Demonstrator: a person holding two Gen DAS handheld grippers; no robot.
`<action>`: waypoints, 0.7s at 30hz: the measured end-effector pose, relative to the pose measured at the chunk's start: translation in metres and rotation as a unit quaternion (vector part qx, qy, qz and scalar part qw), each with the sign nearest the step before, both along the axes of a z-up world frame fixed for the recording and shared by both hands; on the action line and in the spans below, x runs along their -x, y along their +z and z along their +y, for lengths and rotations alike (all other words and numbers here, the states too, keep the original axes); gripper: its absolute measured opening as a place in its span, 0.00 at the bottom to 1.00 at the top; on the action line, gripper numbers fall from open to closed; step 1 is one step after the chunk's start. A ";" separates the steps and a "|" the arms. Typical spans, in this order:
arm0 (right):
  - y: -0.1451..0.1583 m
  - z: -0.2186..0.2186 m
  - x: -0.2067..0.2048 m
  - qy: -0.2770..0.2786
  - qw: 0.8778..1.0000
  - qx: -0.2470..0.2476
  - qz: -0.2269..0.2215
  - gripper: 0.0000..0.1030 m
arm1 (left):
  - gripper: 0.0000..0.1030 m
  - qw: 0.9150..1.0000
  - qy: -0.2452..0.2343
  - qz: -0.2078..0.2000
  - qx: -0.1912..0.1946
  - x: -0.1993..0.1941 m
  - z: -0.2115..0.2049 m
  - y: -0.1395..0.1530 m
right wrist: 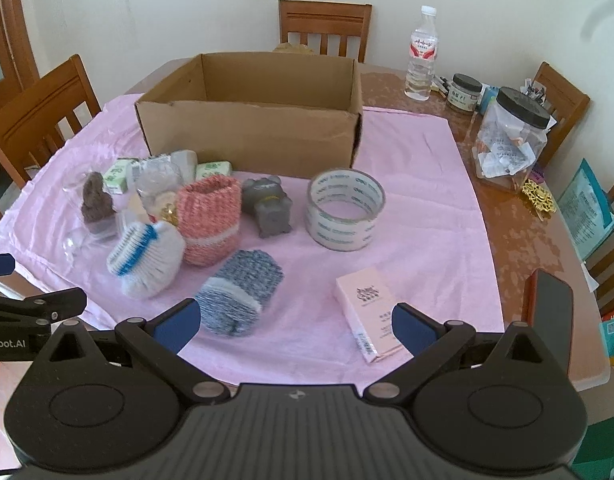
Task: Organize objects
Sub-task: 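Move left tool toward grey knit sock while right tool moves toward pink cosmetic box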
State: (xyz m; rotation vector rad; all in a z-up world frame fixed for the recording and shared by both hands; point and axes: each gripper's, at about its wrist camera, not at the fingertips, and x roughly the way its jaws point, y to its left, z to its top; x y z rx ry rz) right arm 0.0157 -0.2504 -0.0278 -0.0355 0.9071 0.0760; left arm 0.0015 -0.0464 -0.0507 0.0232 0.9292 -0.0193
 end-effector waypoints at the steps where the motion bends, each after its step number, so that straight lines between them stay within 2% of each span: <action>1: -0.003 -0.003 0.000 0.003 1.000 0.000 -0.001 1.00 | 0.99 1.000 -0.001 0.001 -0.001 -0.001 -0.003 -0.002; 10: -0.037 -0.039 -0.011 0.038 0.998 0.043 -0.005 1.00 | 0.99 1.000 0.001 0.014 0.002 -0.013 -0.034 -0.024; 17: -0.075 -0.071 -0.034 0.051 0.996 0.057 0.038 1.00 | 0.99 1.000 0.015 0.019 0.011 -0.021 -0.060 -0.036; 21: -0.087 -0.081 -0.039 0.071 0.994 0.060 0.051 1.00 | 0.99 0.999 0.021 0.025 0.016 -0.027 -0.075 -0.041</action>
